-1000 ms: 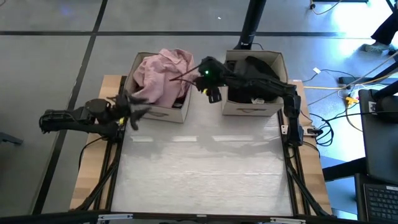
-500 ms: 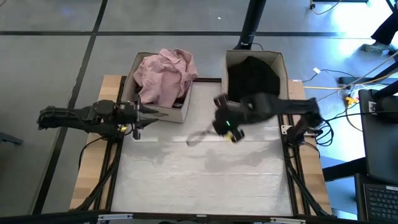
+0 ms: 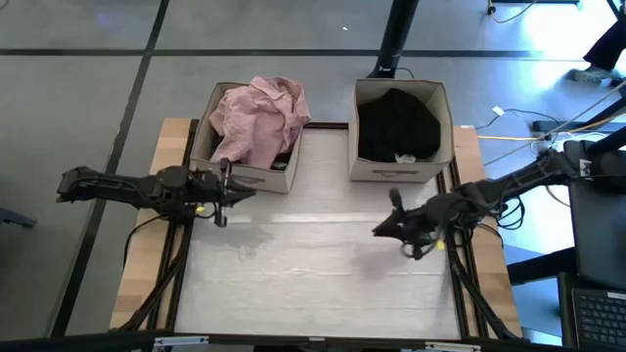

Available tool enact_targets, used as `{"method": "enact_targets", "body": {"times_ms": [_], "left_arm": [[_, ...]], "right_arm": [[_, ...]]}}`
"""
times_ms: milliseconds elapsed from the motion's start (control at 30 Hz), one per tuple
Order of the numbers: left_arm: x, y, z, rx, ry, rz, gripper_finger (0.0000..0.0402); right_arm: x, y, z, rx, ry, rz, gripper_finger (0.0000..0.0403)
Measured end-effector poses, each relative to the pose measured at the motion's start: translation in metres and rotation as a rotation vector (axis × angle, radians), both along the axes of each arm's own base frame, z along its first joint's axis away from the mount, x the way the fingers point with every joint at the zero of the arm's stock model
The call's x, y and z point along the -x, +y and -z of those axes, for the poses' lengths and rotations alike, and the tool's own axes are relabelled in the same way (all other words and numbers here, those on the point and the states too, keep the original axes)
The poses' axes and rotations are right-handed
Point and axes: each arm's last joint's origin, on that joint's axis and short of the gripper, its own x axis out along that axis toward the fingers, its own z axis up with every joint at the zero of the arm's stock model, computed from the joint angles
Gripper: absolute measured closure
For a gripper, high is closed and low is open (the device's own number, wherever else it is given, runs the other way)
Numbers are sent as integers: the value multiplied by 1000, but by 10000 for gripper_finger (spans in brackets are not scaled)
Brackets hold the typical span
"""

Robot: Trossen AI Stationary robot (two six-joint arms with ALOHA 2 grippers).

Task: Sort clothes
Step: Return to Home Position

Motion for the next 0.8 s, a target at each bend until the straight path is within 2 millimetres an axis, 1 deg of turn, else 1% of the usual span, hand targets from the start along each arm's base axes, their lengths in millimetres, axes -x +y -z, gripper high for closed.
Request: {"method": "enact_targets", "body": {"times_ms": [133,200,300,400,567,700,800], "left_arm": [[0,0,7,2,18,0,391],[0,0,10,2,19,0,394],[0,0,15,11,-5,0,399],[2,0,19,16,-18,1,401],[6,0,28,42,-43,2,401],[10,1,34,57,-66,3,401],[13,1,41,73,-70,4,401]], "right_arm": [[25,-18,40,-42,-104,-32,362],[36,-26,54,-63,-149,-41,362],[50,-37,64,-93,-237,-33,366],[61,-46,69,-112,-289,-32,378],[70,-54,84,-105,-311,-6,398],[74,-55,98,-69,-365,1,395],[77,-56,109,-61,-372,28,390]]}}
